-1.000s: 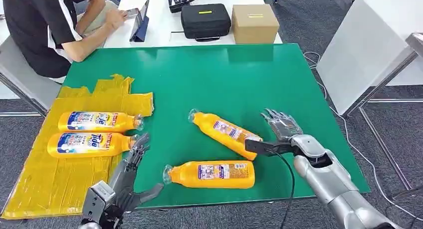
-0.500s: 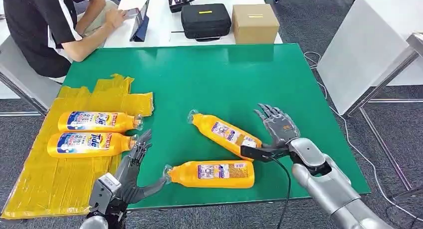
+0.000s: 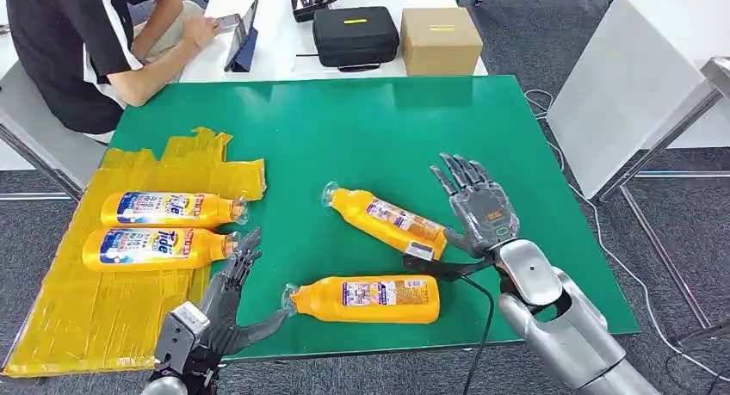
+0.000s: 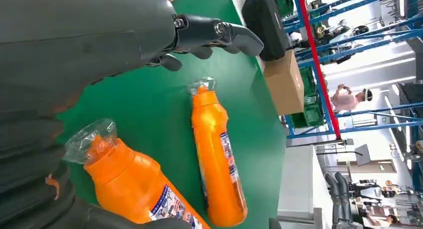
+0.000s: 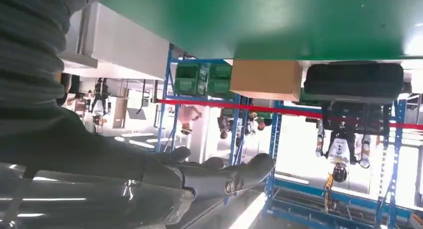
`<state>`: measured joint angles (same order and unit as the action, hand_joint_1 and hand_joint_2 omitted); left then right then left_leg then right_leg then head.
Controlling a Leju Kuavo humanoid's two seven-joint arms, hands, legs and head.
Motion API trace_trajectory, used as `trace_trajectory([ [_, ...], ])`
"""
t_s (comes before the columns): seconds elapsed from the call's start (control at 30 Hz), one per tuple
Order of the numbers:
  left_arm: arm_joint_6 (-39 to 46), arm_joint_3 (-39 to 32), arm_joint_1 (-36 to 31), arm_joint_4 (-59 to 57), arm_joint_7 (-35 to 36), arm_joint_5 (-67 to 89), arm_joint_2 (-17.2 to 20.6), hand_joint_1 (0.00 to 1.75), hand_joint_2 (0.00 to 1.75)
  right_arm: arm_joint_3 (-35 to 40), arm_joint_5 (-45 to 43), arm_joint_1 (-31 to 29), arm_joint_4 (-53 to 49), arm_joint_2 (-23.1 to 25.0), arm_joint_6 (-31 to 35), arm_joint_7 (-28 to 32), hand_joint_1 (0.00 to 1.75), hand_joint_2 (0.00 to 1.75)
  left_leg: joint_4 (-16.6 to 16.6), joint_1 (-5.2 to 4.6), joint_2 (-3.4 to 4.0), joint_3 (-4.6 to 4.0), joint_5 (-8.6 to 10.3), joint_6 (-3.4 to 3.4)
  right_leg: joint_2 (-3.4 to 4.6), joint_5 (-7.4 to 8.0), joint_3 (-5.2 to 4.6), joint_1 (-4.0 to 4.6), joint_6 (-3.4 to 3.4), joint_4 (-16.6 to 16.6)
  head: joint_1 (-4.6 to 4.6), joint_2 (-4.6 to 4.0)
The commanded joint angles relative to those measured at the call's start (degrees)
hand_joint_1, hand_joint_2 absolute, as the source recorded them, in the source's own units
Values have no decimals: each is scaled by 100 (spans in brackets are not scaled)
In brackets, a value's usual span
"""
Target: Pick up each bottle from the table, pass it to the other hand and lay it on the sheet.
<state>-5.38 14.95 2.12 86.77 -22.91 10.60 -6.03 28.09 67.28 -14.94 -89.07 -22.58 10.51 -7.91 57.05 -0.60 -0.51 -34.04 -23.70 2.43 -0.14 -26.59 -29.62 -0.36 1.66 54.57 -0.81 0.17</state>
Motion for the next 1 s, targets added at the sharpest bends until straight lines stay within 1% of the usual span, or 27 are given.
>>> trace_trajectory([
  [0.03,77,-91,-89,-358,67,-13,-67,0,175,-306,2004,223,-735,176,791,-759,0,175,-3,2,2,15,-9,-18,0,-9,15,1,-6,-4,0,0],
  [0.1,116,-106,-102,-404,87,-29,-79,0,175,-268,2264,391,-1023,307,799,-758,0,175,-4,1,2,21,-12,-21,-1,-12,20,0,-7,-4,0,0],
  [0.13,128,-115,-105,-421,89,-34,-76,0,175,-186,2250,410,-1038,359,769,-706,0,175,-6,2,0,16,-8,-17,-1,-8,16,1,-6,-6,0,0],
  [0.2,142,-151,-104,-451,88,-45,-60,0,175,72,1678,285,-908,481,334,-411,0,175,-10,5,11,32,-15,-25,8,-11,30,4,-9,-12,0,0],
  [0.23,145,-169,-94,-447,88,-47,-58,0,175,136,1602,219,-794,553,236,-364,0,175,-7,5,12,15,-7,-15,9,-2,11,4,-6,-8,0,0],
  [0.3,157,-204,-58,-416,87,-61,-58,0,175,227,1251,23,-461,728,36,-240,0,175,-11,8,30,35,-14,-27,26,-5,26,6,-10,-11,0,0],
  [0.33,163,-211,-46,-406,88,-70,-55,0,175,238,1059,-78,-292,801,-27,-177,0,175,-11,6,26,19,-7,-17,23,1,12,5,-7,-9,0,2],
  [0.37,166,-216,-42,-403,88,-75,-52,0,175,237,782,-260,5,931,-132,-94,0,175,-10,9,34,26,-10,-22,31,1,17,7,-9,-10,0,0],
  [0.4,166,-217,-43,-403,88,-75,-51,0,175,246,750,-350,126,959,-139,-74,0,175,-7,9,29,12,-5,-13,26,3,5,7,-5,-6,0,0],
  [0.43,166,-218,-44,-403,88,-75,-51,0,175,246,742,-373,158,969,-137,-68,0,175,-10,8,39,22,-8,-20,35,3,13,6,-7,-7,0,0],
  [0.47,166,-217,-45,-403,88,-75,-52,0,175,245,732,-391,185,973,-132,-59,0,175,-10,6,27,12,-4,-12,25,3,6,6,-4,-5,0,0],
  [0.53,166,-217,-45,-403,88,-75,-52,0,175,245,732,-391,185,973,-132,-59,0,175,-11,11,38,27,-11,-23,35,1,22,11,-7,-12,2,0],
  [0.57,166,-217,-45,-403,88,-75,-52,0,175,245,732,-391,185,973,-132,-59,0,175,-11,7,21,18,-4,-16,18,0,15,7,-5,-9,0,2],
  [0.63,166,-213,-51,-408,88,-77,-54,0,175,215,584,-357,170,971,-166,-19,0,175,-10,8,14,18,-4,-14,12,-3,18,7,-5,-10,-2,0],
  [0.73,166,-185,-115,-437,89,-92,-55,0,175,117,-430,-795,970,1376,-658,286,0,175,-10,6,25,23,-8,-17,22,-3,20,6,-6,-9,-2,2],
  [0.77,167,-173,-136,-450,97,-99,-54,0,175,131,-608,-956,1256,1476,-712,373,0,175,-10,7,35,31,-11,-22,31,-3,26,6,-8,-10,0,0],
  [0.8,173,-166,-152,-460,111,-107,-53,0,175,173,-724,-1116,1526,1561,-744,434,0,175,-8,5,33,17,-5,-15,31,2,12,5,-6,-6,0,2],
  [0.83,179,-154,-163,-467,122,-111,-39,0,175,212,-857,-1269,1796,1654,-788,484,0,175,-9,6,45,24,-6,-21,42,4,16,6,-8,-6,-2,2],
  [0.87,180,-146,-161,-466,123,-114,-30,0,175,239,-898,-1330,1932,1712,-799,499,0,175,-8,6,35,12,-2,-14,32,5,7,6,-6,-4,2,0],
  [0.9,183,-132,-159,-469,129,-120,-14,0,175,249,-975,-1373,2071,1759,-815,513,0,175,-9,7,43,21,-3,-21,38,5,14,7,-9,-5,0,0],
  [0.93,184,-113,-161,-471,131,-123,-1,0,175,273,-1049,-1387,2167,1790,-810,517,0,175,-9,5,29,9,2,-14,24,5,4,6,-7,-4,0,0],
  [1.0,186,-85,-165,-465,137,-132,6,0,175,286,-1126,-1354,2300,1816,-743,436,0,175,-12,7,25,20,0,-17,21,2,14,7,-8,-8,2,0],
])
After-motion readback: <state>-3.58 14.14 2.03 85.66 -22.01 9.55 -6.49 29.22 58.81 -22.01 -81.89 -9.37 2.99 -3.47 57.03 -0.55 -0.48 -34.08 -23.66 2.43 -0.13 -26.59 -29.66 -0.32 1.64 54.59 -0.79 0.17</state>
